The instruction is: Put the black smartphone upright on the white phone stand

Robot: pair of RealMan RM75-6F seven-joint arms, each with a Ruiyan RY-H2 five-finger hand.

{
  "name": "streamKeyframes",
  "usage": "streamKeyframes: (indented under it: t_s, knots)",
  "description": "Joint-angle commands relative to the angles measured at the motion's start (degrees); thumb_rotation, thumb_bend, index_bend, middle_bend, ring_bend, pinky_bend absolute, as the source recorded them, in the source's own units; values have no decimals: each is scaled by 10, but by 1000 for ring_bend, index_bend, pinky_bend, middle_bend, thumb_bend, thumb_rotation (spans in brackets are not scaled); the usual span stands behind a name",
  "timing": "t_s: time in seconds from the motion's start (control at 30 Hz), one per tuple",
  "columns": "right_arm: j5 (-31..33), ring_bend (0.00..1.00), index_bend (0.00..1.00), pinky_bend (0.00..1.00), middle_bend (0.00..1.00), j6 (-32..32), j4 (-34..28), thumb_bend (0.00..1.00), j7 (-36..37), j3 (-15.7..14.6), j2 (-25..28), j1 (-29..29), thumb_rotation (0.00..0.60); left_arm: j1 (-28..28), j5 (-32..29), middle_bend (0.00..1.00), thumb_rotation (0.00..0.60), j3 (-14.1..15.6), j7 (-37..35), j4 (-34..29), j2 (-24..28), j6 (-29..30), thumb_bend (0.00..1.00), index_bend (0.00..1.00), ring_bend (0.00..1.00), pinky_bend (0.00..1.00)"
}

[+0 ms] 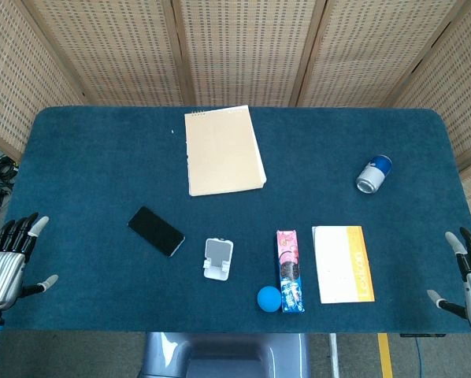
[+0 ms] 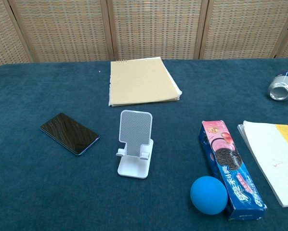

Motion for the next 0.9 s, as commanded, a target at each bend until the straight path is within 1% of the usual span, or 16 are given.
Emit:
streamKeyframes:
  t_s: [0.03,0.2,0.3,0.33,0.47,0.53,0.57,0.6,0.63,0.67,0.7,0.73,0.8,0.83,0.9]
  knots:
    - [0,0,4,0,0,1,1,0,3,-1,0,-1,600,2,3,0,600,-4,-2,3,-1,-4,0,0,0,0]
    - [-1,0,4,0,0,4,0,0,11,-1,3,-3,600,-5,8,0,600,-15,13,7,-8,-18,0,0,0,0]
    - [0,0,5,0,0,0,1,0,14,-1,4,-2,600,-39,31,0,600,-29,34,32,-24,-52,0,0,0,0]
    - [2,0,6,0,0,-3,1,0,13,0,4,-1,600,-56,41,0,600,-32,38,40,-28,-71,0,0,0,0]
    - [13,0,7,0,0,-13,0,0,6,4,2,4,600,-136,69,0,600,-50,21,81,-46,-168,0,0,0,0]
    - [19,0,9,0,0,-19,-1,0,1,6,0,6,600,-173,74,0,600,-60,22,115,-64,-214,0,0,0,2]
    - [22,0,9,0,0,-22,-1,0,-2,6,-1,7,600,-200,82,0,600,-64,23,143,-81,-244,0,0,5,12]
    - [24,0,10,0,0,-24,0,0,-3,7,-2,8,600,-208,85,3,600,-65,18,154,-88,-251,0,0,31,42]
    - [26,0,11,0,0,-26,0,0,-5,8,-3,9,600,-226,96,15,600,-66,4,181,-104,-266,0,0,58,70]
    - [28,0,12,0,0,-27,1,0,-6,8,-3,9,600,-235,100,47,600,-65,-6,194,-112,-272,0,10,112,123]
    - [33,0,12,0,0,-29,1,0,-8,10,-4,10,600,-250,110,85,600,-63,-25,220,-128,-283,0,31,159,169]
    - [36,0,13,0,0,-32,1,0,-9,11,-4,11,600,-261,118,139,600,-61,-38,239,-139,-289,0,73,210,220]
    - [42,0,13,0,0,-37,2,0,-7,12,-4,12,600,-277,128,215,600,-59,-63,270,-160,-296,0,159,278,285]
    - [44,0,13,0,0,-39,2,0,-7,13,-4,13,600,-285,132,246,600,-57,-75,286,-170,-298,0,196,304,302]
    - [51,0,13,0,0,-44,3,0,-6,15,-4,14,600,-303,139,272,600,-50,-89,318,-188,-317,0,230,325,317]
